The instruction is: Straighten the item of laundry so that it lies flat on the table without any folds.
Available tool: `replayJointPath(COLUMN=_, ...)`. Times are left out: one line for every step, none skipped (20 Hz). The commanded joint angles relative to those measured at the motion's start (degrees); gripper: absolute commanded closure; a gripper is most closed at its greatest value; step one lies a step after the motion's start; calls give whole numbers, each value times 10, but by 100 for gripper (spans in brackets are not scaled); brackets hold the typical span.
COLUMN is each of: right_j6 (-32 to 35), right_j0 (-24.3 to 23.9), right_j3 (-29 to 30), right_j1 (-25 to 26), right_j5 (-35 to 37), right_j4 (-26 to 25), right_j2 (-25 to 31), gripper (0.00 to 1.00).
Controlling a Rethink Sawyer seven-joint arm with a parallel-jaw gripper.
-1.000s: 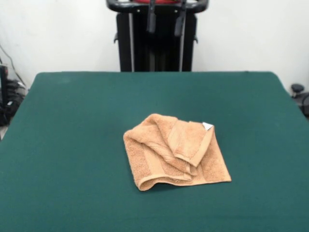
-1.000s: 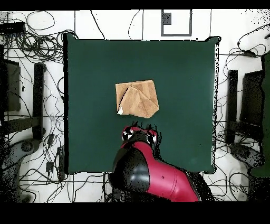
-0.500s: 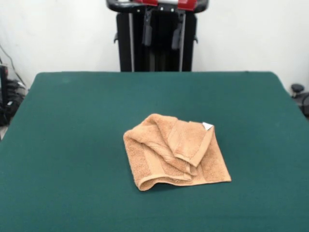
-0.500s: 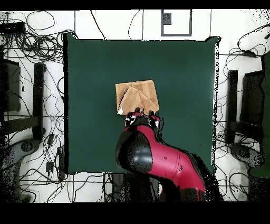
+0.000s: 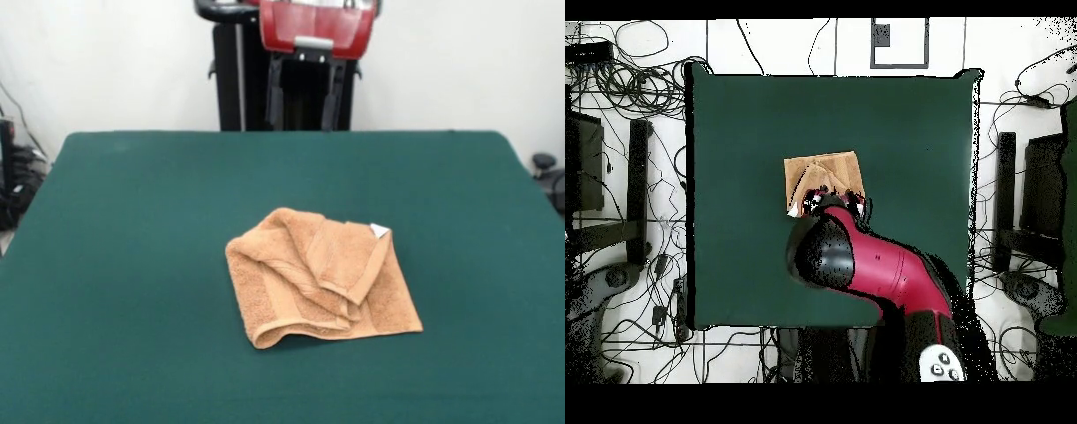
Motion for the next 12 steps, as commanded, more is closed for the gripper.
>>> replayJointPath(right_j6=76, right_j0=17, right_j3=-123, right_j1=78, right_j5=128, right_j4=20, right_j2=28, gripper=0)
replayJointPath(right_j6=78, right_j0=13, right_j3=-131, right_j1=85, right_j5=137, right_j4=24, right_j2=34, gripper=0)
replayJointPath(right_j6=78, right_j0=10, right_j3=-140, right_j1=92, right_j5=148, right_j4=26, right_j2=38, gripper=0)
replayJointPath(right_j6=76, right_j0=9, right_j3=-153, right_j1=101, right_j5=155, right_j4=25, right_j2=39, gripper=0)
replayJointPath(right_j6=74, right_j0=7, right_j3=-162, right_j1=108, right_j5=160, right_j4=25, right_j2=41, gripper=0)
replayJointPath(right_j6=74, right_j0=6, right_j3=-171, right_j1=114, right_j5=163, right_j4=24, right_j2=42, gripper=0)
replayJointPath(right_j6=73, right_j0=5, right_j3=-180, right_j1=121, right_j5=166, right_j4=23, right_j2=43, gripper=0)
replayJointPath(right_j6=73, right_j0=2, right_j3=-185, right_j1=126, right_j5=171, right_j4=24, right_j2=46, gripper=0)
replayJointPath(right_j6=71, right_j0=1, right_j3=-192, right_j1=131, right_j5=173, right_j4=23, right_j2=48, gripper=0)
replayJointPath(right_j6=69, right_j0=-1, right_j3=-200, right_j1=136, right_j5=174, right_j4=22, right_j2=49, gripper=0)
replayJointPath(right_j6=69, right_j0=0, right_j3=-206, right_j1=140, right_j5=178, right_j4=21, right_j2=49, gripper=0)
replayJointPath(right_j6=70, right_j0=2, right_j3=-211, right_j1=143, right_j5=181, right_j4=19, right_j2=48, gripper=0)
